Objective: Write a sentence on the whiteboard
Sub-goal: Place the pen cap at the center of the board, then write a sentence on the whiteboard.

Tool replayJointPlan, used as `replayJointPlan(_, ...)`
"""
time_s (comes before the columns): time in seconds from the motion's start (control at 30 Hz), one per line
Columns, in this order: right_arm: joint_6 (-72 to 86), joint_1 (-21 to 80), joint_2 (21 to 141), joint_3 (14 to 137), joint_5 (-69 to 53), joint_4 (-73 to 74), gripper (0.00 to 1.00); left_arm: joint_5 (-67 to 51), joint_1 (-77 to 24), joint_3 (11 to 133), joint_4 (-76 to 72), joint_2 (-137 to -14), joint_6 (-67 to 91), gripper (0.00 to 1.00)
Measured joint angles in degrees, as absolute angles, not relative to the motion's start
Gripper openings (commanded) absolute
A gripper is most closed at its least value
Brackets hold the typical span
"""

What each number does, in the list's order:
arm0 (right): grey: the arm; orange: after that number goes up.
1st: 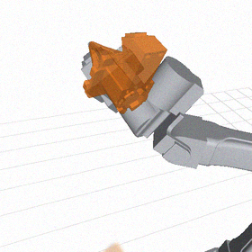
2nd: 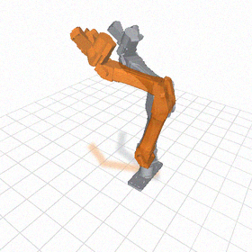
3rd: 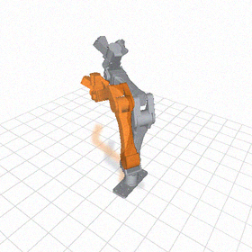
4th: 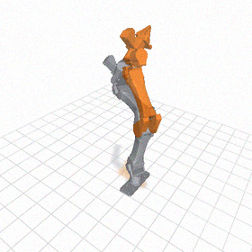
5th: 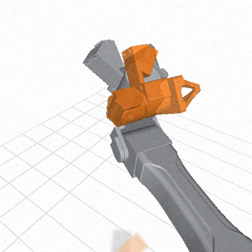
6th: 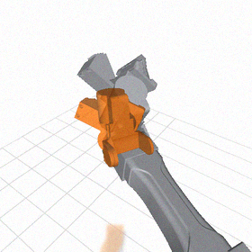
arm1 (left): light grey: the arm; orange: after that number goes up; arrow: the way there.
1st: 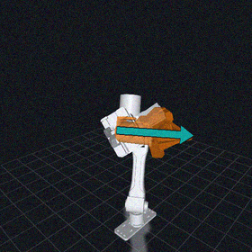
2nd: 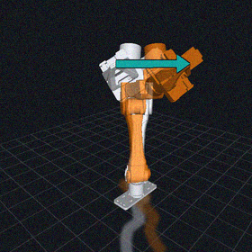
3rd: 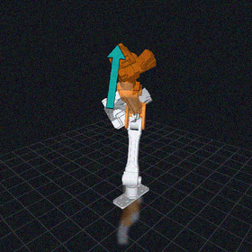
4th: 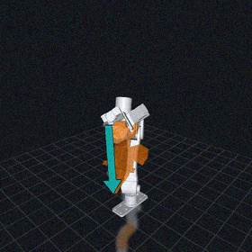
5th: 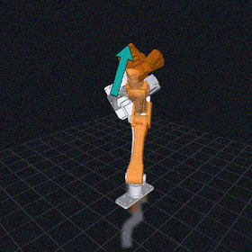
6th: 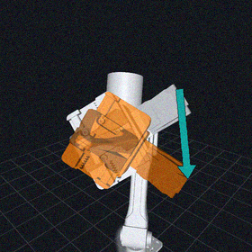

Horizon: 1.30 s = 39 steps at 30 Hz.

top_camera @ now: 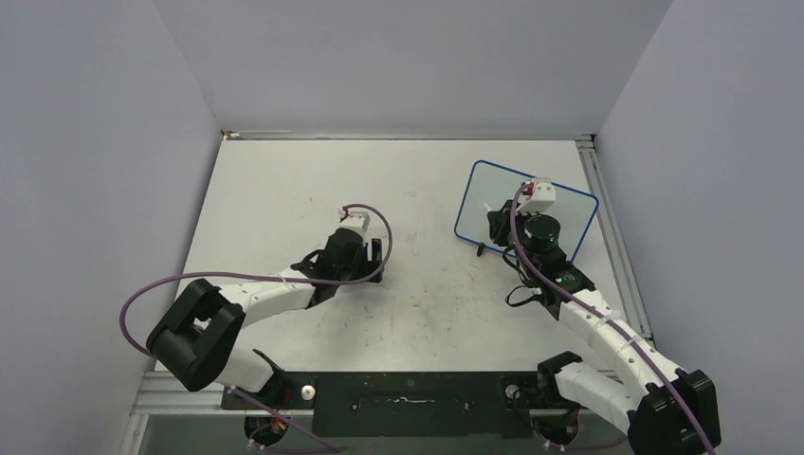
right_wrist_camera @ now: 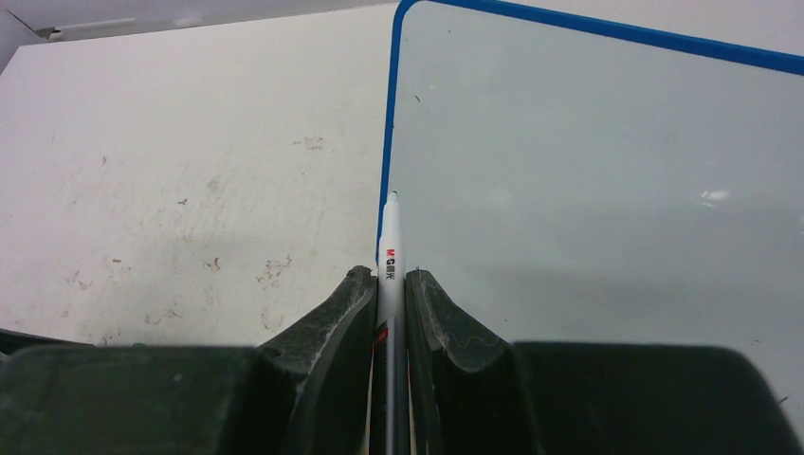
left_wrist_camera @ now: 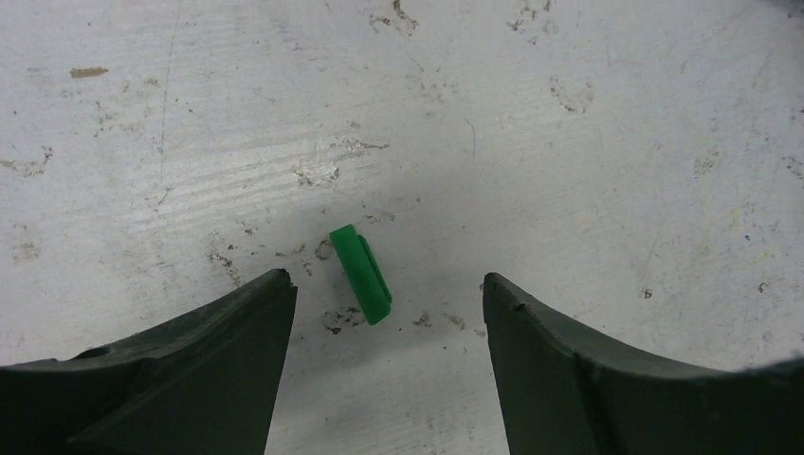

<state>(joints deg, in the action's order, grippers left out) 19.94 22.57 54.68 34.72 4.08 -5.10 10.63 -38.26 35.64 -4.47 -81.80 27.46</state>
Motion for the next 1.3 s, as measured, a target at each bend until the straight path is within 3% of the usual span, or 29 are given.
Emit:
replayJointPlan(0.5,19.3,22.5,60.3,34.7,5.0,-13.0,0.05,5.1,-44.0,41.3,-15.1,-82.8,28.5,0.71)
replayJointPlan(0.67,18.7,22.5,62.2,34.7,6.0,-15.0,0.05,-1.3,-37.7,47.0,-5.9,-79.4,28.6,0.79)
replayJointPlan(0.83,18.5,22.5,63.7,34.7,7.2,-17.2,0.05,-8.4,-24.7,54.9,3.9,-72.9,24.6,0.80)
replayJointPlan(1.0,18.2,22.5,64.9,34.7,8.5,-19.0,0.05,-9.0,-13.8,54.8,6.3,-67.6,20.6,0.81)
replayJointPlan(1.3,17.4,22.5,67.7,34.8,9.9,-21.6,0.05,-9.3,-12.0,53.4,9.9,-66.8,17.3,0.81)
